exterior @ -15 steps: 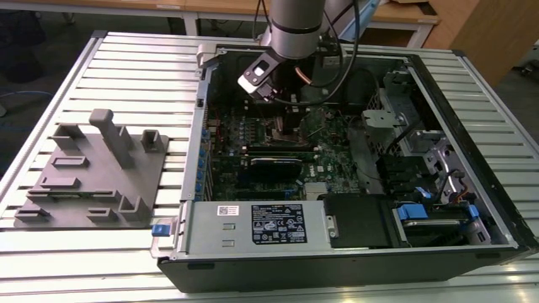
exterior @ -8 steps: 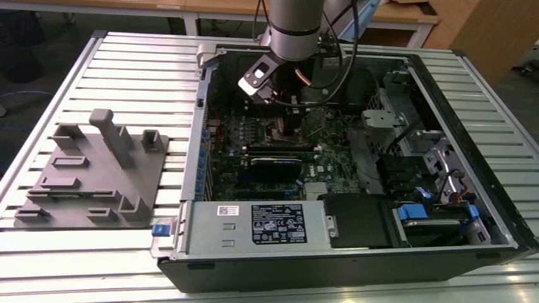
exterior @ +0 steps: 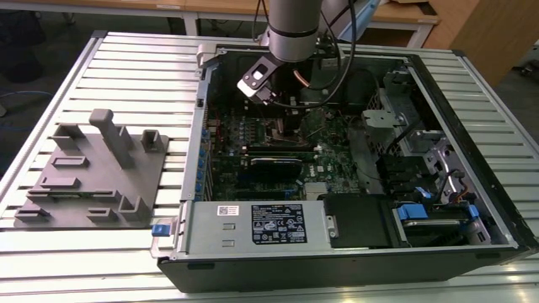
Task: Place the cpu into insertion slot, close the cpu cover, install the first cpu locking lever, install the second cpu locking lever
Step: 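Place the cpu into insertion slot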
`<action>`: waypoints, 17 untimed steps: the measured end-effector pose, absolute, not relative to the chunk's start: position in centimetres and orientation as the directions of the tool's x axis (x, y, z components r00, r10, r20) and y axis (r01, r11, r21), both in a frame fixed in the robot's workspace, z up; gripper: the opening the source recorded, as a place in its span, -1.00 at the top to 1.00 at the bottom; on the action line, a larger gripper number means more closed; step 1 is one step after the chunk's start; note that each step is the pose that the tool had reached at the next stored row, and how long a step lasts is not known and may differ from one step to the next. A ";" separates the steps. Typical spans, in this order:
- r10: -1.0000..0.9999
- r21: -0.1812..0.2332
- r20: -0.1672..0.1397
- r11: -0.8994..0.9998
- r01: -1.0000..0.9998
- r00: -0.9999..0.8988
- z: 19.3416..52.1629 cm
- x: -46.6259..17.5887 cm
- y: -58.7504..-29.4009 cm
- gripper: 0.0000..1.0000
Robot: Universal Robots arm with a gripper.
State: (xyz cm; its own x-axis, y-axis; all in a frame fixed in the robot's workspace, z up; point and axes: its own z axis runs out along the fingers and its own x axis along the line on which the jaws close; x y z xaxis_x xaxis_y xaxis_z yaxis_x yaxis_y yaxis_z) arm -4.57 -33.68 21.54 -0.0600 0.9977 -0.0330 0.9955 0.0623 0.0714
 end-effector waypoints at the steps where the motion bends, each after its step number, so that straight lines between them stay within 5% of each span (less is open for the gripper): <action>1: 0.998 0.071 -0.033 0.062 0.996 -0.060 21.5 -4.6 -33.7 -0.08; 17: 0.998 0.071 -0.041 0.060 0.996 -0.057 21.3 -4.6 -33.2 -0.08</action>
